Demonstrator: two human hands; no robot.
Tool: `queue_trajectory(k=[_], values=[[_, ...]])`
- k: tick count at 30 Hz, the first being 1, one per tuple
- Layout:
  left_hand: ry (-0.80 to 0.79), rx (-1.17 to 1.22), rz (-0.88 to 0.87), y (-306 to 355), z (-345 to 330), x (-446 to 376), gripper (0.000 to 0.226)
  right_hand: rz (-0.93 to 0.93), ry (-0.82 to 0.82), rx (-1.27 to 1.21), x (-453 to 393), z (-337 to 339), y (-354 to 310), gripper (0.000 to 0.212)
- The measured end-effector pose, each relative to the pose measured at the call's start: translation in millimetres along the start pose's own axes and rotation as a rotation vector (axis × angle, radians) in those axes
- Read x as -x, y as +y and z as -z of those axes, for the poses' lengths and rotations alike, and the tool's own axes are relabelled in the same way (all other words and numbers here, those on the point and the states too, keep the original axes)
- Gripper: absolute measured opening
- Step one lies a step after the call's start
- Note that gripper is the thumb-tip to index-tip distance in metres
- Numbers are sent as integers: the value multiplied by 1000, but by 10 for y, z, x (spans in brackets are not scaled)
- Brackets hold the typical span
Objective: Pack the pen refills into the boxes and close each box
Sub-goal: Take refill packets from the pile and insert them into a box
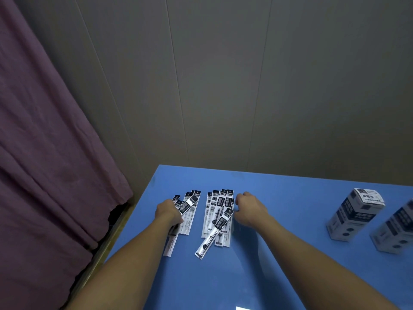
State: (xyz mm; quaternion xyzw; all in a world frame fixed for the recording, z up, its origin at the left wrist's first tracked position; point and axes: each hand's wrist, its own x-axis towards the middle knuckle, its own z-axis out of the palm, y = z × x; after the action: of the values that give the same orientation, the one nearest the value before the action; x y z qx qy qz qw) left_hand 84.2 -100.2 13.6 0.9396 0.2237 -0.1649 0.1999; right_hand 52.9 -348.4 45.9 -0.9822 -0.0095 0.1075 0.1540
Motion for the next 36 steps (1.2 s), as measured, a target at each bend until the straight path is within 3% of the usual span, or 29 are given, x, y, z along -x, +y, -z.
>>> queue_trajectory(k=[3,8,25,36], values=[[0,-30,-13,6,10,4,59,-2,3,-1,-6,11,4,32],[55,-67,-65,13,45,15,16,-18,1,2,-8,22,6,33],[46,-68,-116,25,-27,11,20,1,-5,17,20,2,52,32],[46,132,-136,-66,294,-36,15,-20,-16,47,47,12,63,32]])
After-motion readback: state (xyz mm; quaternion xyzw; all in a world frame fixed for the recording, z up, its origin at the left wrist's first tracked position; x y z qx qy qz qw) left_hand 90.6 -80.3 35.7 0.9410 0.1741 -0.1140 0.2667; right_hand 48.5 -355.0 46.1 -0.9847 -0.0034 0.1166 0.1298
